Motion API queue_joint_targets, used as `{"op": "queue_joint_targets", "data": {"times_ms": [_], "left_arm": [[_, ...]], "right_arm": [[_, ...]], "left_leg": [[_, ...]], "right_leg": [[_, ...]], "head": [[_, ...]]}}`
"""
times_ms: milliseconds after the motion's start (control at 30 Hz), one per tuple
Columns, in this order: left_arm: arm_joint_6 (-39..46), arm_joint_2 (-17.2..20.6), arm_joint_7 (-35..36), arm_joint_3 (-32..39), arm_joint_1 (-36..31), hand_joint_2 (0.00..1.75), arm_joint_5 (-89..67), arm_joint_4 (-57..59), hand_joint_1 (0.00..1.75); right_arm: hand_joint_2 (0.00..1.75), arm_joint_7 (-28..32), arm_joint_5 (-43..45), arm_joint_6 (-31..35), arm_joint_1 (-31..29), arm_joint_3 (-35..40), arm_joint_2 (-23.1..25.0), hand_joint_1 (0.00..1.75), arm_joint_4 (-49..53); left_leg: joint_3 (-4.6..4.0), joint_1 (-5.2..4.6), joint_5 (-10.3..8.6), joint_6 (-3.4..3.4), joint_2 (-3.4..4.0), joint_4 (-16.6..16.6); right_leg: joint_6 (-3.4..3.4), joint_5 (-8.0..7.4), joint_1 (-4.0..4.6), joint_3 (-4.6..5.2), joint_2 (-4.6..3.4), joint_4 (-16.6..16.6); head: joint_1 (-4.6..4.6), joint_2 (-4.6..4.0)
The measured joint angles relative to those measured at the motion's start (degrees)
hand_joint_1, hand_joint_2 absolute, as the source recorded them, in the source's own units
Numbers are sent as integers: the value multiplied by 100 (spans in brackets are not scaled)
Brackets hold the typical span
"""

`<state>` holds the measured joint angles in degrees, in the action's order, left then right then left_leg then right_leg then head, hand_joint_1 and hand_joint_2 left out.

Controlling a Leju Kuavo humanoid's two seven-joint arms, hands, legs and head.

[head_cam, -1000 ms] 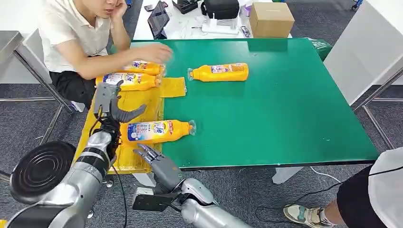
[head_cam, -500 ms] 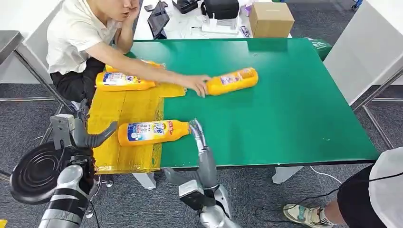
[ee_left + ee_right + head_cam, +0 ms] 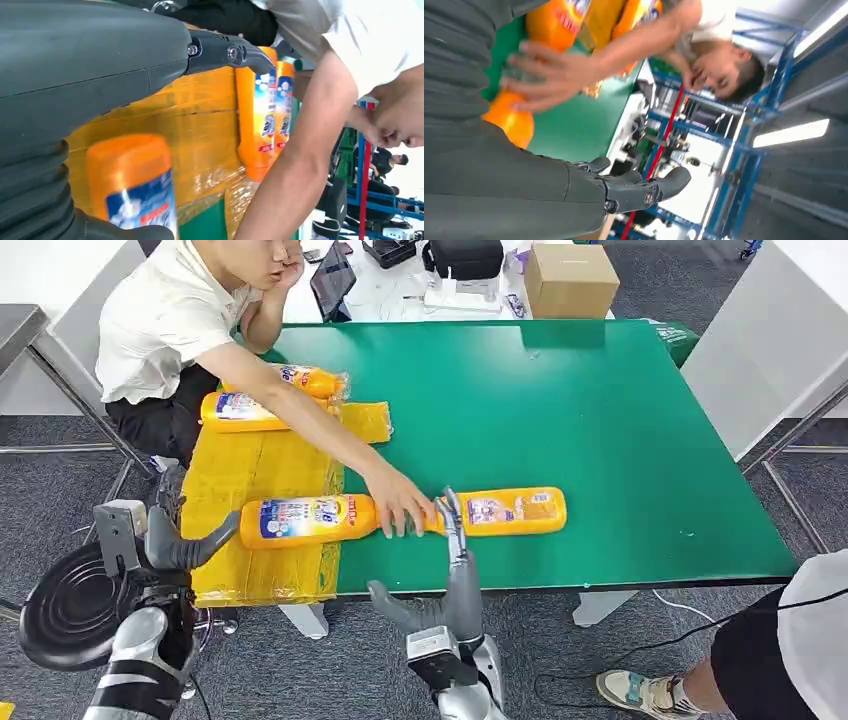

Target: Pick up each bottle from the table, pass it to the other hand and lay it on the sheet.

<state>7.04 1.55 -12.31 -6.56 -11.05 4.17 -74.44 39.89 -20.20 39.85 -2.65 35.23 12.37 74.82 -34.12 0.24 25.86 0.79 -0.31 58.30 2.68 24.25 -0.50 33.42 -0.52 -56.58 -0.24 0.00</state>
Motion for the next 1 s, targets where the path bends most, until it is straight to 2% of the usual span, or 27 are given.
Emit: {"op": "queue_joint_targets", "data": {"times_ms": [200,267,367,400,467,567,800,900,1000], "left_arm": [[-2,4,0,4,121,175,2,-134,0],[-68,9,9,4,215,175,20,-230,0],[-186,9,7,2,519,175,-57,-510,0],[-221,7,-9,0,665,175,-140,-630,0],[-249,2,-13,-4,871,175,-240,-796,0],[-348,0,22,-7,1074,175,-391,-1006,0],[-531,-70,142,-9,1210,175,-570,-1222,0],[-571,-125,151,-11,1251,175,-612,-1257,0],[-616,-166,168,-11,1290,175,-655,-1290,0]], "right_arm": [[175,0,-26,9,106,-129,-2,0,127],[175,0,-471,11,181,-267,13,0,175],[175,-7,-2024,11,342,-809,83,0,194],[175,-150,-2961,11,371,-1162,94,0,169],[175,-497,-4147,11,359,-1702,90,0,32],[175,-1184,-4940,11,302,-2282,-20,0,-278],[175,-2515,-5252,6,-112,-2461,-634,0,-953],[175,-3147,-5213,-264,-387,-2312,-966,0,-1123],[175,-3494,-5254,-592,-593,-2201,-1204,0,-1261]], "left_leg": [[1,0,-1,0,0,0],[5,0,0,0,1,0],[6,0,1,0,2,0],[5,0,2,0,2,0],[3,-1,3,2,-3,0],[0,-3,3,3,-14,0],[2,-12,-1,7,-13,0],[5,-12,-3,9,-12,0],[6,-11,-3,9,-12,1]], "right_leg": [[0,-1,0,-2,0,1],[0,-1,0,-7,0,1],[0,0,0,-5,0,1],[0,0,0,-5,0,1],[0,1,-1,-5,2,4],[1,2,-6,-6,6,8],[6,-4,-12,-10,5,8],[6,-5,-12,-12,5,7],[6,-5,-12,-11,5,7]], "head": [[0,0],[-2,0],[-2,0],[0,0],[-2,0],[-2,0],[-2,0],[-2,0],[-2,0]]}}
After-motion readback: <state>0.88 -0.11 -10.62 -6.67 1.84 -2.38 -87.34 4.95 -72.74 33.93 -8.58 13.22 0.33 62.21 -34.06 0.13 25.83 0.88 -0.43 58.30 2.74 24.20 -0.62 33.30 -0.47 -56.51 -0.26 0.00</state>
